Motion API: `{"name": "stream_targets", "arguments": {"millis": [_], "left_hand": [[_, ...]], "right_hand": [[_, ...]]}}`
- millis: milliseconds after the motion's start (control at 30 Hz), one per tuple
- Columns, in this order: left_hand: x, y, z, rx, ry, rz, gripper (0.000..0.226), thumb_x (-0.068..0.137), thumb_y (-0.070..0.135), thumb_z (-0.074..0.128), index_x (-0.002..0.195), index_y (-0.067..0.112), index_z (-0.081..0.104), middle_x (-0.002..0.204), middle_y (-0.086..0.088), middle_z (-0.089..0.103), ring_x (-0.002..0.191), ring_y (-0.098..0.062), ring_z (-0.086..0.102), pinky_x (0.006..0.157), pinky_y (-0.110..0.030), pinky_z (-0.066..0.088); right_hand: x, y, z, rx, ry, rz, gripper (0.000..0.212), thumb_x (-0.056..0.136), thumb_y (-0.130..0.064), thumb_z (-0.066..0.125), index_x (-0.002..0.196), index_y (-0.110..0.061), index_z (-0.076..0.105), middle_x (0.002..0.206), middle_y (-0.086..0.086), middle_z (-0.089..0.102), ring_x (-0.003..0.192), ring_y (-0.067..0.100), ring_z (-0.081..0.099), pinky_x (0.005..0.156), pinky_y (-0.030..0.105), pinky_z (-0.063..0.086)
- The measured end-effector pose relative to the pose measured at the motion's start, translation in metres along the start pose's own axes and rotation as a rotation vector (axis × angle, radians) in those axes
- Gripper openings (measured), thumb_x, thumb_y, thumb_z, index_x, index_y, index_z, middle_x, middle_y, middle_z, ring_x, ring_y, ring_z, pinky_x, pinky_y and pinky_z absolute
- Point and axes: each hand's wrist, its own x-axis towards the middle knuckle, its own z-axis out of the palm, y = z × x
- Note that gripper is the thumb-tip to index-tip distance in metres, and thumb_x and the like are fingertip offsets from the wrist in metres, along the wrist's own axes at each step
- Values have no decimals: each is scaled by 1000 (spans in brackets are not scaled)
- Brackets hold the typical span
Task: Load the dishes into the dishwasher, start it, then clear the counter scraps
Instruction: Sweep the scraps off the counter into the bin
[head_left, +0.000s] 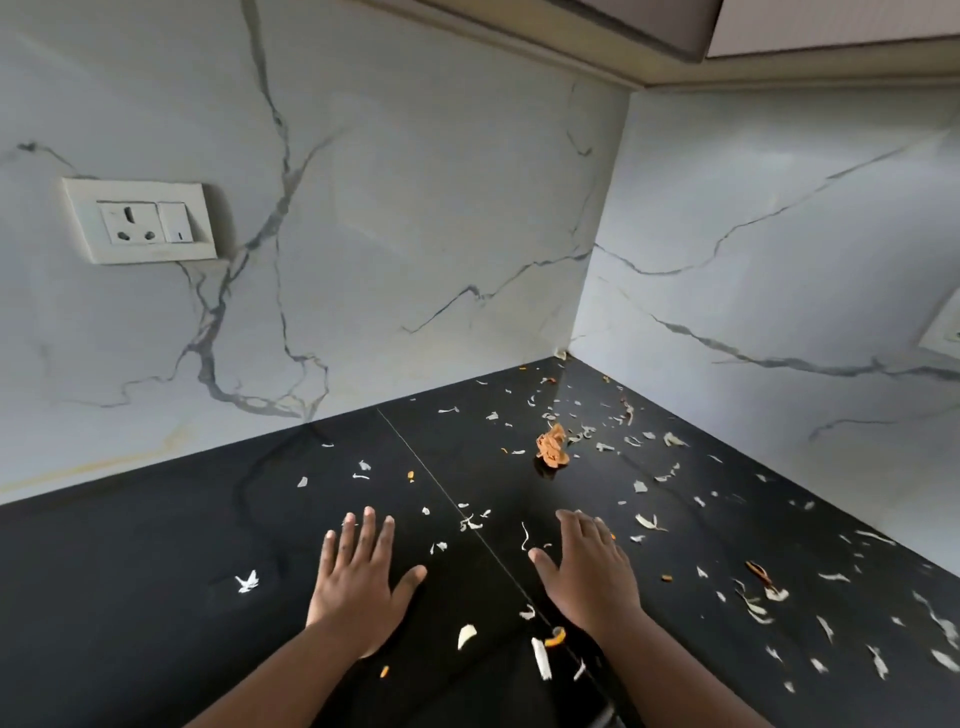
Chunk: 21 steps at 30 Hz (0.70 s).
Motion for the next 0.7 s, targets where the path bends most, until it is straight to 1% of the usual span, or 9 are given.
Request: {"name": "stream_targets", "arguments": {"millis": [67, 167, 233, 333, 433, 467, 567, 633, 700], "left_hand": [[11, 0, 1, -19, -8, -64, 109, 61, 81, -17, 152, 21, -11, 159, -1, -20, 142, -17, -26, 116, -39, -17], [24, 0, 4, 4, -28, -145, 103, 71, 82, -5, 151, 19, -16, 157, 1, -26, 139, -15, -32, 117, -41, -15], [27, 1, 4, 20, -39, -147, 103, 69, 84, -6, 149, 20, -19, 155, 3, -30, 139, -14, -34, 117, -41, -16], [31, 0, 6, 19, -65, -153, 100, 69, 81, -7, 149, 23, -21, 153, 5, -32, 139, -13, -34, 118, -39, -14], [33, -2, 6, 23, -85, -164, 100, 71, 82, -5, 149, 22, -22, 153, 6, -32, 139, -12, -34, 119, -38, -13], [33, -2, 6, 28, -94, -168, 99, 71, 82, -5, 148, 22, -23, 153, 6, -32, 138, -11, -34, 119, -38, -12], [33, -2, 5, 29, -104, -177, 99, 73, 82, -4, 148, 21, -23, 153, 6, -33, 138, -11, -35, 119, -38, -12], [34, -2, 5, 27, -106, -181, 99, 72, 82, -5, 148, 21, -24, 153, 6, -33, 138, -11, -35, 119, -37, -12], [34, -2, 5, 20, -104, -182, 100, 72, 82, -4, 148, 21, -23, 153, 7, -32, 138, -11, -34, 119, -37, -12]], "right_hand": [[33, 10, 1, -10, 3, -4, 68, 93, -54, 44, 149, -21, 23, 156, 3, 25, 146, 25, 18, 115, 41, 27], [84, 23, 4, -38, 15, -27, 67, 93, -53, 45, 147, -19, 24, 154, 9, 28, 143, 29, 25, 112, 43, 32], [115, 26, 6, -33, 21, -28, 68, 92, -51, 48, 147, -19, 22, 154, 12, 27, 141, 32, 28, 110, 44, 34], [160, 22, 11, 10, 42, -49, 70, 89, -48, 54, 146, -22, 23, 152, 13, 30, 136, 33, 33, 106, 46, 38], [192, 12, 10, 45, -11, -4, 71, 91, -40, 55, 149, -23, 19, 152, 14, 27, 134, 37, 34, 104, 47, 37], [200, 10, 10, 45, -45, 21, 67, 91, -35, 55, 149, -23, 22, 151, 13, 30, 132, 37, 36, 101, 46, 39], [215, 6, 12, 59, -102, 77, 49, 92, -20, 51, 139, -22, 39, 138, 11, 46, 120, 35, 48, 88, 40, 43], [218, 5, 16, 117, -63, 81, 43, 91, -16, 52, 134, -20, 44, 132, 12, 50, 113, 36, 52, 82, 38, 43], [215, 4, 16, 184, 7, 67, 40, 91, -18, 55, 130, -18, 46, 126, 15, 53, 107, 38, 55, 80, 39, 43]]}}
